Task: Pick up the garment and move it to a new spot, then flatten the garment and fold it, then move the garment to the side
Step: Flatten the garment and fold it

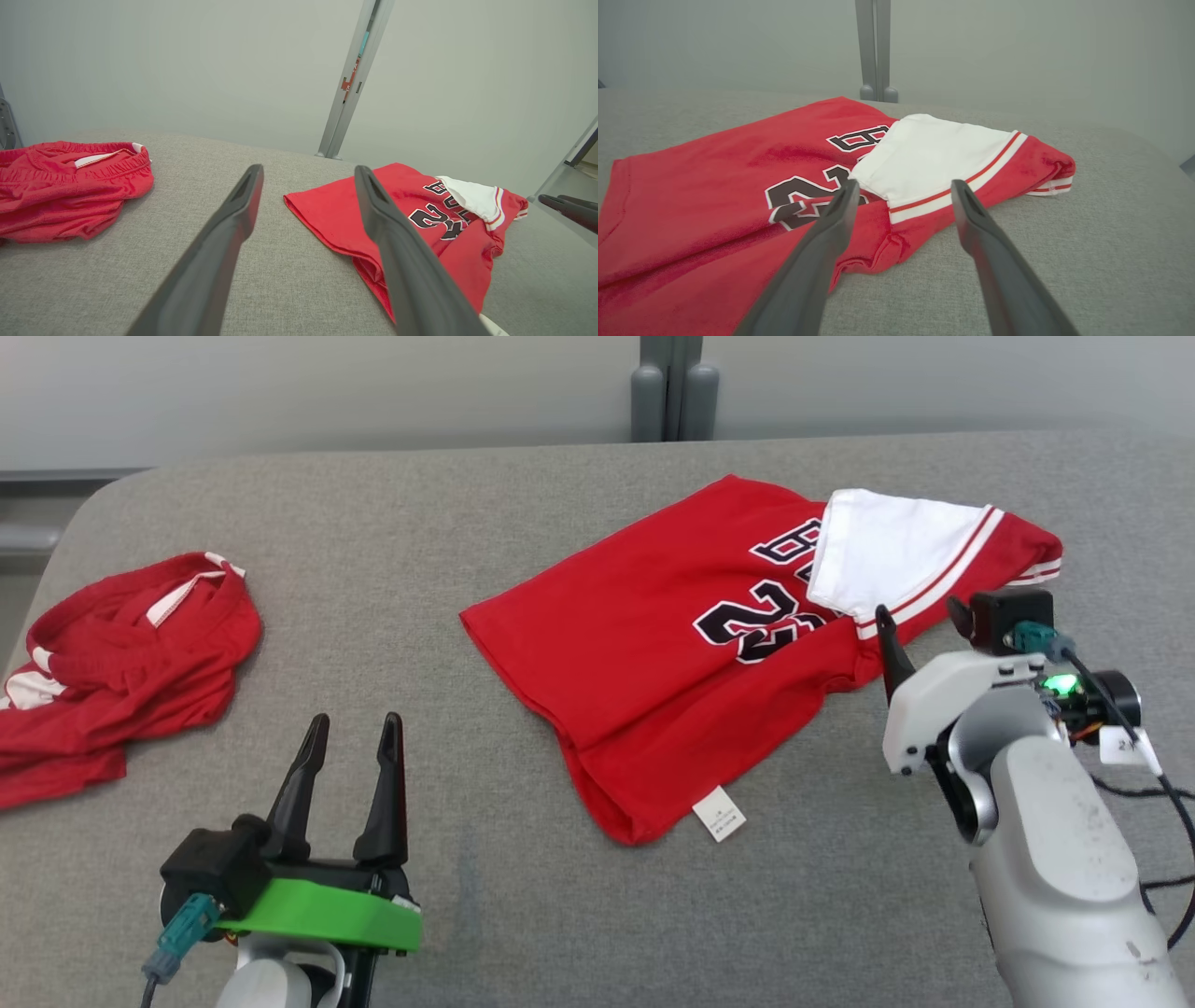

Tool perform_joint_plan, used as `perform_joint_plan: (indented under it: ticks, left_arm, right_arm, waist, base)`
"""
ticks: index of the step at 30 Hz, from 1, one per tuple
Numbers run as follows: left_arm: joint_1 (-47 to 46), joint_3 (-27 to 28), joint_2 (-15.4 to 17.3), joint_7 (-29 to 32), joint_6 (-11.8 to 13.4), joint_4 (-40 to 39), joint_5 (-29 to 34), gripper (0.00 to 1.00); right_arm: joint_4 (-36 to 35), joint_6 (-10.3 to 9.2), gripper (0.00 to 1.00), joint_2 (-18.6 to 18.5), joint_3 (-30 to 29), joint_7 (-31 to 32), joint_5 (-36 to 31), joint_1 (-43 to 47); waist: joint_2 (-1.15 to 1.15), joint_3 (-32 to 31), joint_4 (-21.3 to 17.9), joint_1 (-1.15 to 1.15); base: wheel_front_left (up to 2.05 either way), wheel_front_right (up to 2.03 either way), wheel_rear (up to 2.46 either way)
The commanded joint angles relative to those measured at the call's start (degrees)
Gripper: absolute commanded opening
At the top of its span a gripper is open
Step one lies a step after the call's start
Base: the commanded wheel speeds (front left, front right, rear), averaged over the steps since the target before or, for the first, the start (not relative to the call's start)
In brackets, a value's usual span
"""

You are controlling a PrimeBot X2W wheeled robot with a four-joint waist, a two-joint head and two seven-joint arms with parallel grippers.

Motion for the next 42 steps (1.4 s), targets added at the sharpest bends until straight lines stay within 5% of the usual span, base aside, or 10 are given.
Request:
perform_joint_plan:
  ticks: [1,14,27,28,30,35,42]
  left_arm:
    - [-1.4,-0.3,-0.1,0.0,-0.3,-0.2,-0.1,1.0]
    - [-5.4,-1.9,-1.0,0.0,-0.3,-0.7,-0.3,1.0]
    - [-6.2,-2.0,-1.6,0.0,-0.3,-0.6,0.1,1.0]
    - [-6.2,-2.0,-1.6,0.0,-0.3,-0.5,0.1,1.0]
    - [-6.2,-1.9,-1.6,0.0,-0.3,-0.4,0.1,1.0]
    - [-6.1,-1.6,-1.4,0.0,-0.3,-0.3,0.1,1.0]
    - [-4.1,-0.8,-0.5,0.0,-0.3,0.0,0.2,1.0]
  right_arm:
    - [2.0,-0.03,1.0,-0.2,-0.7,1.2,-2.0,-2.6]
    - [18.4,-0.04,1.0,-2.8,-6.5,6.4,-15.0,-17.4]
    - [21.4,-0.04,0.98,-2.4,-14.1,7.5,-25.8,-20.9]
    - [21.3,-0.04,0.79,-2.3,-14.8,7.8,-26.5,-20.8]
    - [21.3,-0.04,0.0,-1.9,-15.7,7.9,-27.3,-20.6]
    - [20.8,-0.04,0.0,-1.4,-18.1,4.5,-27.5,-20.3]
    - [17.3,-0.05,0.0,-0.4,-25.1,-8.0,-18.6,-15.0]
  waist:
    - [0.0,2.6,2.6,0.0]
    - [0.0,9.6,10.3,0.0]
    - [0.0,10.3,10.7,0.0]
    - [0.0,10.2,10.6,0.0]
    - [0.0,10.1,10.3,0.0]
    - [0.0,9.2,9.3,0.0]
    - [0.0,6.4,7.0,0.0]
  base:
    - [0.0,0.0,0.0]
    - [0.0,0.0,0.0]
    - [0.0,0.0,0.0]
    - [0.0,0.0,0.0]
    - [0.0,0.0,0.0]
    - [0.0,0.0,0.0]
    - [0.0,0.0,0.0]
